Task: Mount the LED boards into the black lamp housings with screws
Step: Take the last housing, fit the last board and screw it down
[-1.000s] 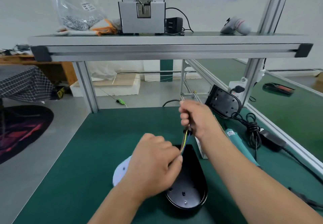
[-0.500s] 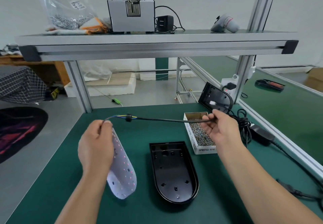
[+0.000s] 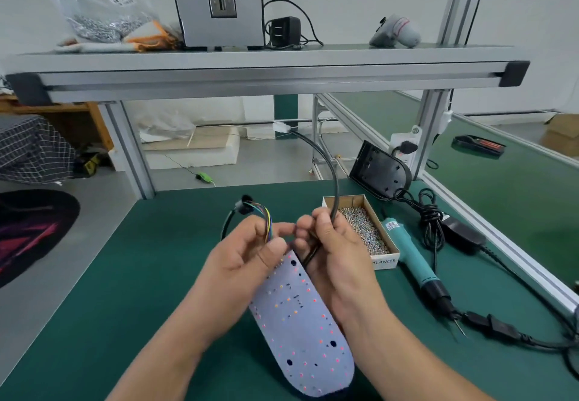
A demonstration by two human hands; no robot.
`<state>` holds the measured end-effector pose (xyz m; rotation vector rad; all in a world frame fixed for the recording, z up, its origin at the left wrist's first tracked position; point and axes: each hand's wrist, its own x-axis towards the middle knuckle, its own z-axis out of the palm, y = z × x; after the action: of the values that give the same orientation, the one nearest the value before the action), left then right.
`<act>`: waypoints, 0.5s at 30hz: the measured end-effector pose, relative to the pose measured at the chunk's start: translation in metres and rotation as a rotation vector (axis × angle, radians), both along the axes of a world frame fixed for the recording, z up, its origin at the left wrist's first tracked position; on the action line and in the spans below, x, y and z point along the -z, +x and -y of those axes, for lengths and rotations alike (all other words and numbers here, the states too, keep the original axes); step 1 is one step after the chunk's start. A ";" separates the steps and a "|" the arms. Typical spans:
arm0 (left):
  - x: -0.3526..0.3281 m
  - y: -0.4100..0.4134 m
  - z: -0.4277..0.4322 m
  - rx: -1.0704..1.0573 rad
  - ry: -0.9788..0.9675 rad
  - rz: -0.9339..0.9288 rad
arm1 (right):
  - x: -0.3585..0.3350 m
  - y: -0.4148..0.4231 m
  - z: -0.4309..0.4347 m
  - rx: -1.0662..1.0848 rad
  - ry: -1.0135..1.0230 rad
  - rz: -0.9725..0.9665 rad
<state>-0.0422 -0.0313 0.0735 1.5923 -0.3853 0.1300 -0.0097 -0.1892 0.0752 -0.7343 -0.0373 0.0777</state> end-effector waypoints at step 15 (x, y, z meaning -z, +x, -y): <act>0.016 0.029 -0.038 -0.437 0.267 -0.019 | 0.008 0.053 0.075 0.412 0.087 -0.163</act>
<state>-0.0129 0.0068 0.0577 1.9232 -0.0336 0.4106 0.0437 -0.2646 0.0669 -0.6340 0.2647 -0.2564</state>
